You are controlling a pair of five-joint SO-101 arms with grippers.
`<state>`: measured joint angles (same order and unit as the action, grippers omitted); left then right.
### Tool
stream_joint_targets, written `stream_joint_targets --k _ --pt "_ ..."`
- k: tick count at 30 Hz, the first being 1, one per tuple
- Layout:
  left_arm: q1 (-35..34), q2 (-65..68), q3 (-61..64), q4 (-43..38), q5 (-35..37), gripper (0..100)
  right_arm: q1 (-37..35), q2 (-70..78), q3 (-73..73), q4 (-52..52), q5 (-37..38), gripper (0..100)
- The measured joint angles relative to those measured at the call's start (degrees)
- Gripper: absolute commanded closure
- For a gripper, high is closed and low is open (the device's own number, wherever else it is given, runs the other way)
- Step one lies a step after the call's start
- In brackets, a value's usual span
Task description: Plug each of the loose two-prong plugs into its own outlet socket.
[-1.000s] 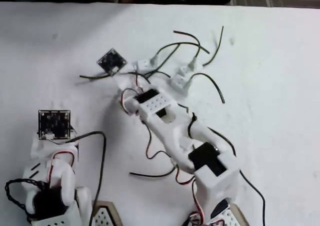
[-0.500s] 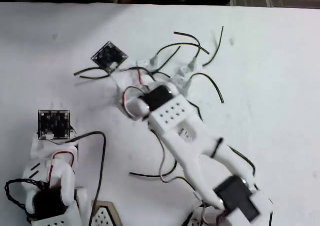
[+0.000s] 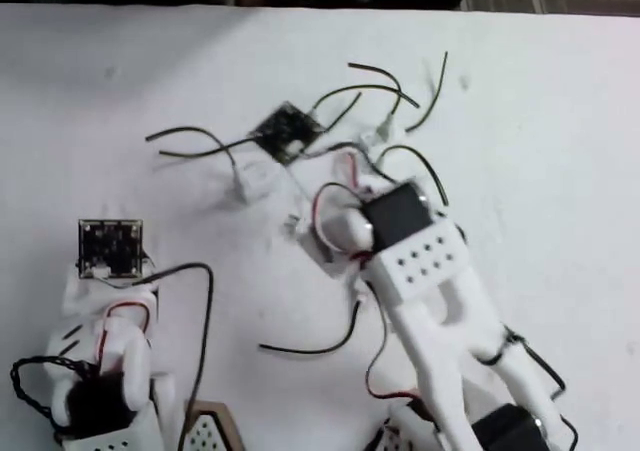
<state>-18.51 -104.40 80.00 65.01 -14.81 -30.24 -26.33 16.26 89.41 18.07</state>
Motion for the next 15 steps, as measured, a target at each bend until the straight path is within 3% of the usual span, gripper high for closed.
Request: stream_joint_targets --k 8,13,15 --pt "0.6 0.0 1.1 0.0 0.0 98 13.9 -1.1 17.9 -6.2 1.0 88.1" --pt "0.7 0.1 1.7 0.0 0.0 98 21.5 -1.3 28.4 -13.0 9.1 98.5" --pt "0.7 0.1 1.7 0.0 0.0 98 23.1 -1.3 30.7 -14.6 11.6 97.0"
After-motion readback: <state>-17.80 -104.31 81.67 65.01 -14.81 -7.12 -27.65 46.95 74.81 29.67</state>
